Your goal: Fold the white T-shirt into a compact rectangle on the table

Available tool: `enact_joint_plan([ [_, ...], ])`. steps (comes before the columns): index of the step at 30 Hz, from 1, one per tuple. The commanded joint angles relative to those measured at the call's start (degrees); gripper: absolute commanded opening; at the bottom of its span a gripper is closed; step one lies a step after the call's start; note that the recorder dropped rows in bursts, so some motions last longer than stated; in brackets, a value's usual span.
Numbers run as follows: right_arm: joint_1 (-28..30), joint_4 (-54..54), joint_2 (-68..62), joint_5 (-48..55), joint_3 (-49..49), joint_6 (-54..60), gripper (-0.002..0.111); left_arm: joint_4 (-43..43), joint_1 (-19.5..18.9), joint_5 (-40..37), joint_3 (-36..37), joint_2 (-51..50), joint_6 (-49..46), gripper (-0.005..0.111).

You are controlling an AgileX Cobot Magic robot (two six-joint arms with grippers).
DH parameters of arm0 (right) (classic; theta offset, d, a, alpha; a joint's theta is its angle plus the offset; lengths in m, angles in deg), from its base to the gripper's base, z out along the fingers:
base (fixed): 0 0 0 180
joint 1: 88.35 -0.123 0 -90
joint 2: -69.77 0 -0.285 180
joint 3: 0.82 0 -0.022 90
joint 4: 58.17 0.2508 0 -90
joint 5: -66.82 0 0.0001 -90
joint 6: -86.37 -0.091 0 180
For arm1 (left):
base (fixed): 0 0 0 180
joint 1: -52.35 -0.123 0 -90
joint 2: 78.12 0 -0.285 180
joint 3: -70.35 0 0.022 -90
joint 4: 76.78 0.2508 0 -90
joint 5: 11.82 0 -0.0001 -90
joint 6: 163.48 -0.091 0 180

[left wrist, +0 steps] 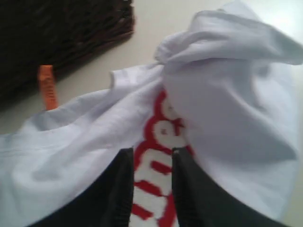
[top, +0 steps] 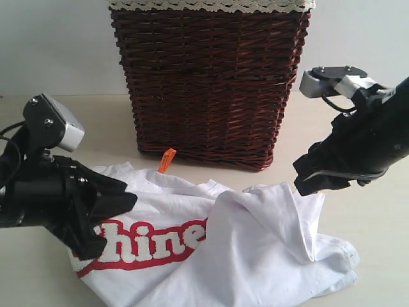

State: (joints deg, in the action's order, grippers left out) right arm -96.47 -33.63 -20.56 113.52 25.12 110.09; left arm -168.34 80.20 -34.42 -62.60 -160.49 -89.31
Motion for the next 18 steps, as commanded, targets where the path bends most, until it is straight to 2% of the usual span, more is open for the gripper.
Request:
enact_joint_plan([
  [1, 0.09, 1.97, -3.73, -7.45, 1.08, -1.69, 0.049, -4.19, 0.13, 10.73, -3.47, -3.11, -5.16, 0.030],
  [6, -0.19, 7.72, -8.10, -7.61, 1.08, 3.91, 0.059, -3.80, 0.13, 14.67, -9.86, -11.06, -5.06, 0.033],
  [10, -2.16, 6.06, -12.03, -7.65, 1.08, 4.71, 0.057, -3.80, 0.13, 15.77, -13.20, -19.45, -4.71, 0.055],
  [12, -2.51, 4.89, -14.23, -7.80, 1.08, 4.71, 0.049, -3.80, 0.13, 16.77, -14.20, -23.13, -4.71, 0.059],
  [14, -2.51, 4.74, -16.32, -7.69, 1.08, 4.71, 0.036, -3.80, 0.13, 17.32, -14.69, -26.64, -4.71, 0.057],
  [18, -2.51, 3.23, -19.12, -7.88, 1.08, 4.71, 0.006, -3.91, 0.13, 18.36, -16.59, -31.83, -4.71, 0.051],
])
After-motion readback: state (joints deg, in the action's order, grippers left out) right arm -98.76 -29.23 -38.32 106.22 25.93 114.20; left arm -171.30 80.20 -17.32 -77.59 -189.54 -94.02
